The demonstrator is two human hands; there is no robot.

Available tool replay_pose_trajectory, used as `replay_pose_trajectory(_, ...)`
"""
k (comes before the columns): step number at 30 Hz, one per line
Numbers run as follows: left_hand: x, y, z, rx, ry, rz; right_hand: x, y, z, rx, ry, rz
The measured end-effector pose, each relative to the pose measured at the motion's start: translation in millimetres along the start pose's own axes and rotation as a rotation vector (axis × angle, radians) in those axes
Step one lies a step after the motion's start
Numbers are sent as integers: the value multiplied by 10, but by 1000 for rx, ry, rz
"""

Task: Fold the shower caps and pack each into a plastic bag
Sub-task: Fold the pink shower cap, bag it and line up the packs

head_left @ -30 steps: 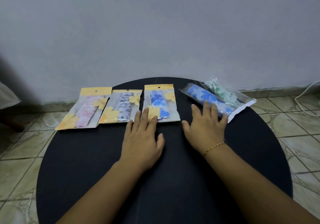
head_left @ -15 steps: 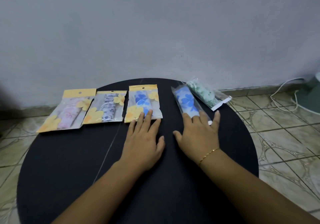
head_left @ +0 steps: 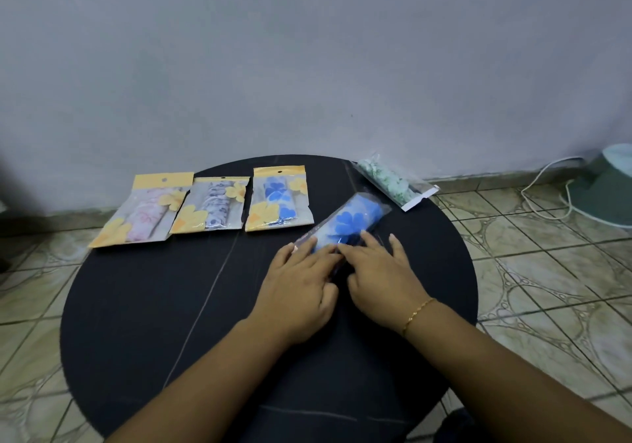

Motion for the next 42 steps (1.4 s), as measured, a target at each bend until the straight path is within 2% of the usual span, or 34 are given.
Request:
replay_pose_trajectory(3, 29, -70, -111, -91, -38, -52, 130, -99, -73, -78, 138, -20)
replay_pose_trajectory(5, 23, -126, -148, -133, 43, -31, 175, -167, -118, -157, 166, -23)
replay_pose_trajectory(7, 42, -182, -117, -108, 175, -17, 149, -226, -175, -254, 164, -9)
replay_pose_trajectory(9, 77, -246, -69, -43, 258, -23, 116, -265, -189, -276, 111, 0)
replay_pose_trajectory(12, 157, -339, -62, 87, 271, -92, 32, -287, -118, -176, 6, 42)
replay_pose_trajectory(21, 534, -639, -397, -37, 275, -165, 19, -400, -19, -27, -74, 7)
replay_pose_trajectory(25, 673, -779, -572, -132, 310, -264, 192, -514, -15, 46, 64, -67)
replay_pose_trajectory(29, 556, -885, -642, -178, 143, -268, 371, -650, 20, 157, 259, -141)
replay_pose_trajectory(32, 451, -943, -557, -92, -13, -307, 403, -711, 44, 181, 369, -188)
replay_pose_trajectory(36, 424, -1001, -348, 134, 30, -343, 420, -692, -2, 103, 416, -247)
replay_pose_trajectory(39, 425, -1000, -277, 220, 30, -318, 474, -689, 13, 45, 283, -325)
replay_pose_trajectory(42, 388, -983, -255, 259, 7, -263, 563, -697, 37, -83, 128, -412)
Point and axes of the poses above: each hand's wrist, its own y-axis towards the middle knuckle, its own z-axis out of the palm, x = y × z, the point moved 7 cm from there along y, towards the middle knuckle, and after that the axes turned 5 degrees about -y, right-handed, at the moved point
